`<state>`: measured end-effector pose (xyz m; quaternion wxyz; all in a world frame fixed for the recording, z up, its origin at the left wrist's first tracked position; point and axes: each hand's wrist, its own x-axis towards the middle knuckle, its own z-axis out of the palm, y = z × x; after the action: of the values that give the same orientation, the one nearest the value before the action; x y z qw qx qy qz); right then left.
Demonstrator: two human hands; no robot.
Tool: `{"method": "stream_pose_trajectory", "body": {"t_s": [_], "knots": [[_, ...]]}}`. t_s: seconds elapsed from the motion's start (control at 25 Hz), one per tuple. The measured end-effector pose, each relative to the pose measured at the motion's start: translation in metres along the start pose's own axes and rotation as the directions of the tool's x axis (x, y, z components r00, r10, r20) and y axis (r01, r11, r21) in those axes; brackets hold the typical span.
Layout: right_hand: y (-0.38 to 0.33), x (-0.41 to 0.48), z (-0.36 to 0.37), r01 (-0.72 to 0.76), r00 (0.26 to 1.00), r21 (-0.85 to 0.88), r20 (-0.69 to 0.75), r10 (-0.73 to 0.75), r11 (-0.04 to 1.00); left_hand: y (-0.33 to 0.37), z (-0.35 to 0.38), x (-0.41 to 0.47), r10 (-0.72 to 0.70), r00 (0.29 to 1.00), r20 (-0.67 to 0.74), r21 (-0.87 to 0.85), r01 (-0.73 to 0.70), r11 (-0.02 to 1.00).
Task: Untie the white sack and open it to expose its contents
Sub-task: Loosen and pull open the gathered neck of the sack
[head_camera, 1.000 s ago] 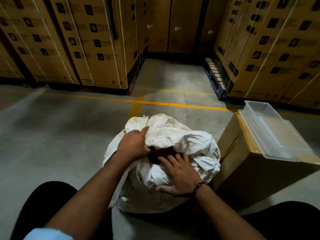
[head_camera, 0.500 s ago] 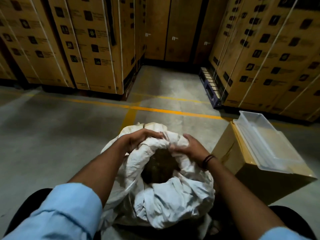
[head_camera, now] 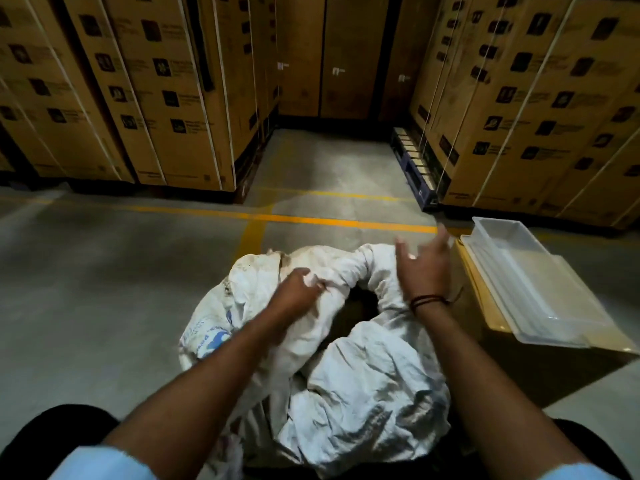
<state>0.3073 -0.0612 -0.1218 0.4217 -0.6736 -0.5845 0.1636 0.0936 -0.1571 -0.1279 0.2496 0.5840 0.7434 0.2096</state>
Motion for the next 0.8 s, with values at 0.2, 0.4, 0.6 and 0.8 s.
{"method": "stream_pose_trajectory", "body": {"t_s": [0.2, 0.4, 0.6, 0.8], "knots": [[-0.049, -0.050, -0.001, 0.920, 0.353, -0.065, 0.562, -0.748, 0.385, 0.030, -0.062, -0.016, 0.085, 0.962, 0.258, -0.419, 0.032, 0.907], [-0.035, -0.023, 0.039, 0.608, 0.662, -0.116, 0.620, -0.421, 0.785, 0.014, -0.073, 0.000, -0.062, 0.904, 0.423, -0.439, 0.264, 0.858], [-0.023, 0.029, 0.056, 0.029, 0.816, 0.105, 0.572, -0.084, 0.994, -0.002, -0.065, -0.019, 0.006, 0.999, -0.050, 0.396, 0.015, 0.918], [-0.007, 0.042, 0.039, -0.229, 0.819, -0.063, 0.527, 0.227, 0.971, -0.044, -0.069, 0.002, -0.130, 0.989, -0.071, -0.400, 0.091, 0.912]]}}
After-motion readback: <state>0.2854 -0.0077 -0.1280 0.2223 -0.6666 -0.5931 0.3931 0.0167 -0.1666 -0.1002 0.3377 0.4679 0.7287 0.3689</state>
